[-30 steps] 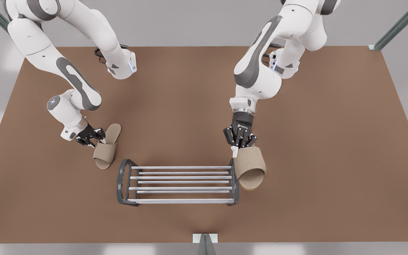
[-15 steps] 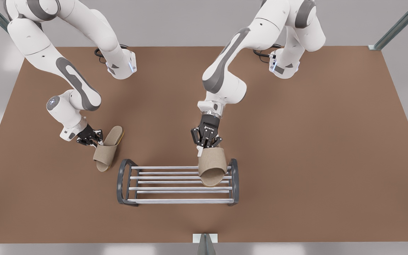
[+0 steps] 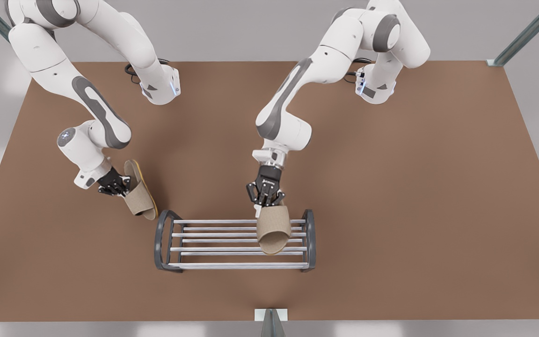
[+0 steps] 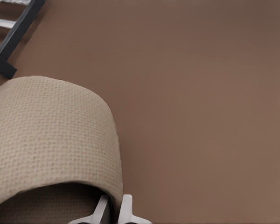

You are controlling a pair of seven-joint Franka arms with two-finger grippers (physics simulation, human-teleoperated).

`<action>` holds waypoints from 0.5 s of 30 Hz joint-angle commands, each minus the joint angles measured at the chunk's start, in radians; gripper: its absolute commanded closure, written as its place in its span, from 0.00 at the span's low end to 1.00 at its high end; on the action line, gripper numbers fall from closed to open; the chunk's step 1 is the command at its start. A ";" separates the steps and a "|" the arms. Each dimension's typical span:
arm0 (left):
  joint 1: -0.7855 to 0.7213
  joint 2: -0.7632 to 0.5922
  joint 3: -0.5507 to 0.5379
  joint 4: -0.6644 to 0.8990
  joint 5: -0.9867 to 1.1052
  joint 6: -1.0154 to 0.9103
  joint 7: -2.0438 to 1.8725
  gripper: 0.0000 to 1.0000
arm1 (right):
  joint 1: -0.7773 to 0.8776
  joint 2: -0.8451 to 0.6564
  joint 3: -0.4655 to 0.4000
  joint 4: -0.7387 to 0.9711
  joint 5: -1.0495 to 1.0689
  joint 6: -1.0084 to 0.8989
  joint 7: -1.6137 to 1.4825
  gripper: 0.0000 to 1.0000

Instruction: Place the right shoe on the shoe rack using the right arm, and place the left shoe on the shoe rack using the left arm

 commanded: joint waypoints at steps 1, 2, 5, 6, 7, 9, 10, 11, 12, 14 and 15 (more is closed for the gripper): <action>0.002 0.028 -0.001 0.031 -0.025 -0.004 -0.277 0.79 | 0.002 -0.002 0.002 0.012 -0.002 -0.001 -0.006 0.78; 0.010 0.051 -0.001 0.053 -0.039 -0.004 -0.277 0.79 | 0.002 -0.004 0.007 0.027 -0.002 -0.002 -0.010 0.79; 0.041 0.109 -0.001 0.108 -0.065 -0.004 -0.280 0.79 | 0.022 -0.011 0.019 0.084 -0.002 -0.005 -0.004 0.79; 0.044 0.118 -0.001 0.110 -0.065 -0.004 -0.283 0.79 | 0.020 -0.013 0.039 0.110 0.000 -0.005 -0.003 0.79; 0.050 0.124 -0.002 0.110 -0.065 -0.004 -0.284 0.79 | 0.017 -0.017 0.062 0.139 0.001 -0.005 -0.001 0.79; 0.053 0.133 -0.002 0.108 -0.070 -0.004 -0.284 0.79 | 0.017 -0.039 0.095 0.202 0.001 -0.008 -0.001 0.79; 0.055 0.136 -0.002 0.106 -0.068 -0.004 -0.284 0.79 | 0.019 -0.047 0.105 0.222 0.001 -0.010 -0.001 0.79; 0.062 0.143 -0.002 0.106 -0.068 -0.004 -0.284 0.79 | 0.005 -0.076 0.135 0.228 0.001 -0.011 -0.003 0.79; 0.061 0.146 -0.002 0.106 -0.071 -0.004 -0.286 0.79 | -0.001 -0.105 0.149 0.253 0.001 -0.051 -0.003 0.79; 0.058 0.152 -0.002 0.105 -0.074 -0.004 -0.284 0.59 | 0.005 -0.114 0.186 0.440 0.001 -0.327 0.001 0.79; 0.058 0.153 -0.002 0.102 -0.074 -0.006 -0.283 0.00 | 0.011 -0.116 0.191 0.512 0.000 -0.430 0.008 0.79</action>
